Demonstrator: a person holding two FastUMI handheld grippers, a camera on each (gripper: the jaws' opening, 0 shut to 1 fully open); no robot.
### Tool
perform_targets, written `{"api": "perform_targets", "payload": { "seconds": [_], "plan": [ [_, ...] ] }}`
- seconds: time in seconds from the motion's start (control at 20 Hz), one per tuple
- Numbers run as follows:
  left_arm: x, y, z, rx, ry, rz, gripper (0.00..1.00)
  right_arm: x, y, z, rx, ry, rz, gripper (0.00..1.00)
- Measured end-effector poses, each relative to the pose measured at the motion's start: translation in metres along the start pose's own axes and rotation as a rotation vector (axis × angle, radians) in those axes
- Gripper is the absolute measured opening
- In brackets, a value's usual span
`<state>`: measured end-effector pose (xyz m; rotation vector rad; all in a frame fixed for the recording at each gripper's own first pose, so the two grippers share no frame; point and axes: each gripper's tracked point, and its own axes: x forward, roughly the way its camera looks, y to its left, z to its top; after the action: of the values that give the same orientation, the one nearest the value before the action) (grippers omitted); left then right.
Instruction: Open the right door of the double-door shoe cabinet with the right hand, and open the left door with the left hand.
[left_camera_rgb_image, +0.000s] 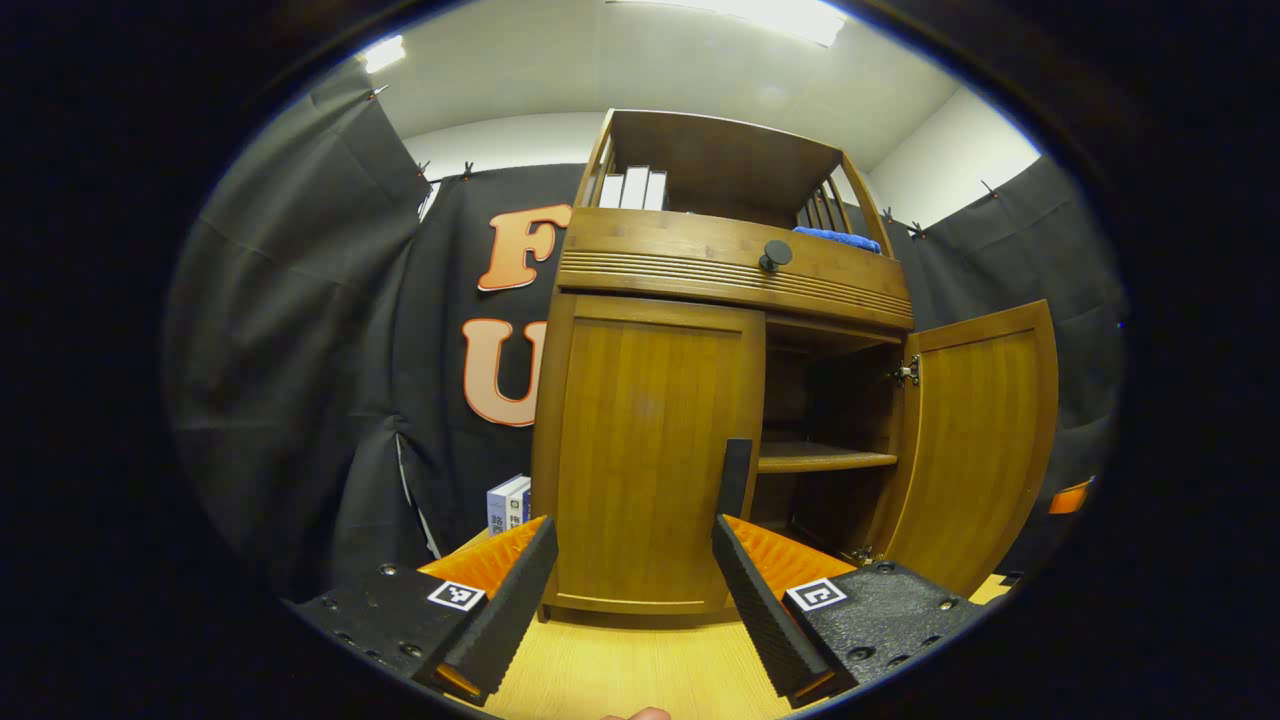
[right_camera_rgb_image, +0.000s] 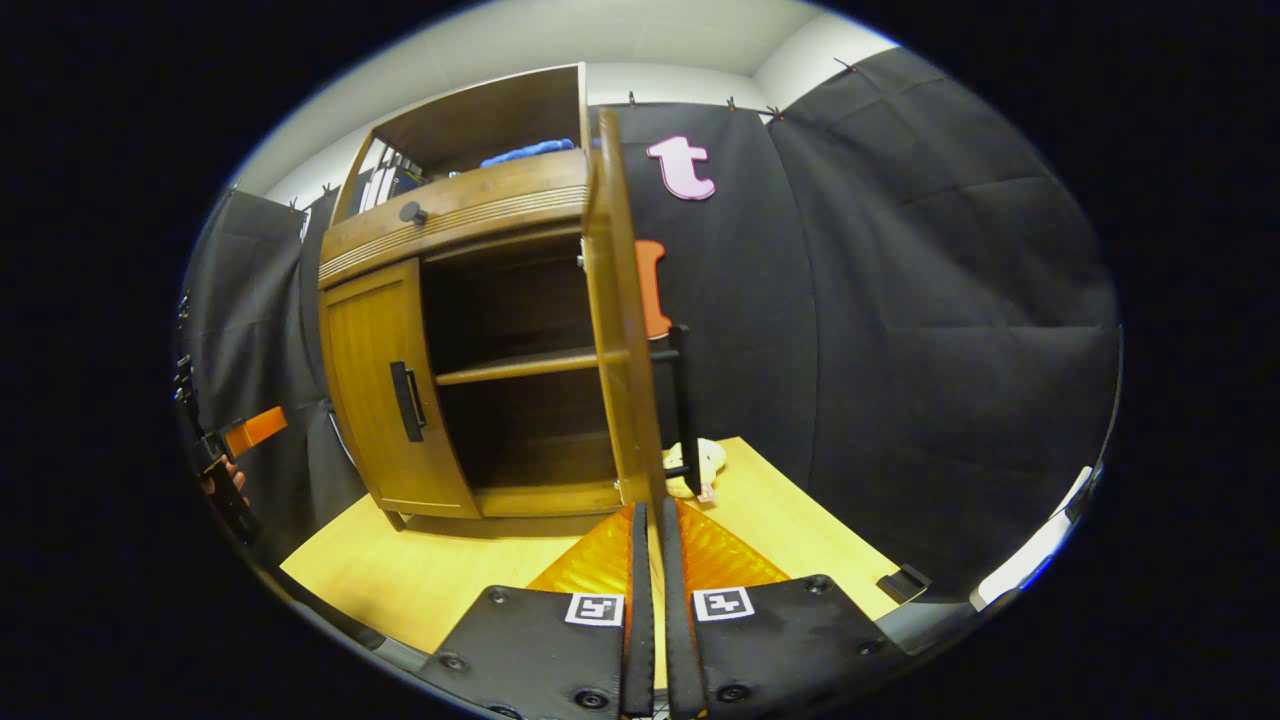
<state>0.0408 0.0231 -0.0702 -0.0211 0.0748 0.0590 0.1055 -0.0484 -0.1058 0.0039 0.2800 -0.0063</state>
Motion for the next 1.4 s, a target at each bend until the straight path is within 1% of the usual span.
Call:
{"api": "perform_targets", "payload": {
  "seconds": [0.05, 0.1, 0.15, 0.2, 0.25, 0.3, 0.35, 0.4, 0.45, 0.5, 0.55, 0.6, 0.65, 0.75, 0.8, 0.9, 1.0, 1.05, 1.1, 1.15, 1.2, 1.3, 1.35, 1.4],
  "plan": [
    [0.006, -0.004, 0.002, -0.007, -0.005, -0.016, 0.94, -0.003, 0.014, 0.007, -0.004, -0.021, 0.012, 0.03],
    [0.011, -0.008, 0.006, -0.012, -0.011, -0.028, 0.92, -0.008, 0.028, 0.016, -0.005, -0.042, 0.024, 0.05],
    [0.017, -0.012, 0.011, -0.013, -0.021, -0.039, 0.94, -0.011, 0.04, 0.023, -0.005, -0.062, 0.039, 0.06],
    [0.023, -0.015, 0.017, -0.011, -0.035, -0.046, 0.94, -0.014, 0.05, 0.033, 0.002, -0.083, 0.046, 0.08],
    [0.029, -0.017, 0.023, -0.009, -0.049, -0.053, 0.92, -0.017, 0.061, 0.039, 0.015, -0.1, 0.059, 0.09],
    [0.035, -0.019, 0.029, -0.009, -0.065, -0.06, 0.92, -0.018, 0.072, 0.046, 0.029, -0.113, 0.071, 0.11],
    [0.041, -0.024, 0.033, -0.009, -0.076, -0.069, 0.94, -0.019, 0.08, 0.049, 0.037, -0.126, 0.082, 0.12],
    [0.045, -0.028, 0.037, -0.016, -0.081, -0.087, 0.92, -0.02, 0.082, 0.052, 0.033, -0.132, 0.076, 0.12],
    [0.049, -0.035, 0.039, -0.036, -0.083, -0.111, 0.92, -0.023, 0.081, 0.052, 0.021, -0.14, 0.074, 0.0],
    [0.053, -0.041, 0.041, -0.062, -0.083, -0.132, 0.92, -0.026, 0.083, 0.052, 0.009, -0.145, 0.071, 0.25],
    [0.056, -0.046, 0.041, -0.084, -0.074, -0.147, 0.92, -0.028, 0.084, 0.053, -0.003, -0.144, 0.063, 0.25],
    [0.061, -0.051, 0.041, -0.096, -0.065, -0.154, 0.94, -0.03, 0.087, 0.054, -0.009, -0.14, 0.072, 0.26],
    [0.066, -0.056, 0.042, -0.092, -0.065, -0.163, 0.92, -0.031, 0.092, 0.054, -0.011, -0.135, 0.08, 0.44],
    [0.079, -0.067, 0.041, -0.049, -0.067, -0.184, 0.92, -0.036, 0.092, 0.052, -0.013, -0.138, 0.072, 0.81],
    [0.089, -0.074, 0.039, -0.017, -0.07, -0.186, 0.97, -0.035, 0.093, 0.054, -0.011, -0.146, 0.07, 1.0],
    [0.11, -0.087, 0.022, 0.026, -0.062, -0.19, 0.92, -0.039, 0.098, 0.055, -0.001, -0.146, 0.09, 1.0],
    [0.137, -0.096, -0.001, 0.056, -0.028, -0.19, 0.92, -0.045, 0.098, 0.054, -0.003, -0.145, 0.093, 0.99],
    [0.151, -0.101, -0.013, 0.062, -0.001, -0.197, 0.94, -0.048, 0.096, 0.053, -0.013, -0.145, 0.083, 0.99],
    [0.163, -0.099, -0.026, 0.064, 0.031, -0.193, 0.92, -0.05, 0.093, 0.053, -0.025, -0.142, 0.076, 0.99],
    [0.173, -0.097, -0.036, 0.054, 0.055, -0.187, 0.92, -0.052, 0.092, 0.051, -0.034, -0.141, 0.07, 1.0],
    [0.181, -0.096, -0.044, 0.04, 0.075, -0.179, 0.95, -0.053, 0.093, 0.051, -0.04, -0.141, 0.066, 0.99],
    [0.195, -0.088, -0.056, 0.031, 0.1, -0.143, 0.92, -0.056, 0.092, 0.048, -0.048, -0.136, 0.061, 0.99],
    [0.201, -0.084, -0.059, 0.031, 0.103, -0.122, 0.92, -0.056, 0.091, 0.048, -0.052, -0.135, 0.057, 1.0],
    [0.204, -0.082, -0.066, 0.033, 0.107, -0.103, 0.94, -0.056, 0.092, 0.049, -0.054, -0.136, 0.055, 0.99]
  ]
}}
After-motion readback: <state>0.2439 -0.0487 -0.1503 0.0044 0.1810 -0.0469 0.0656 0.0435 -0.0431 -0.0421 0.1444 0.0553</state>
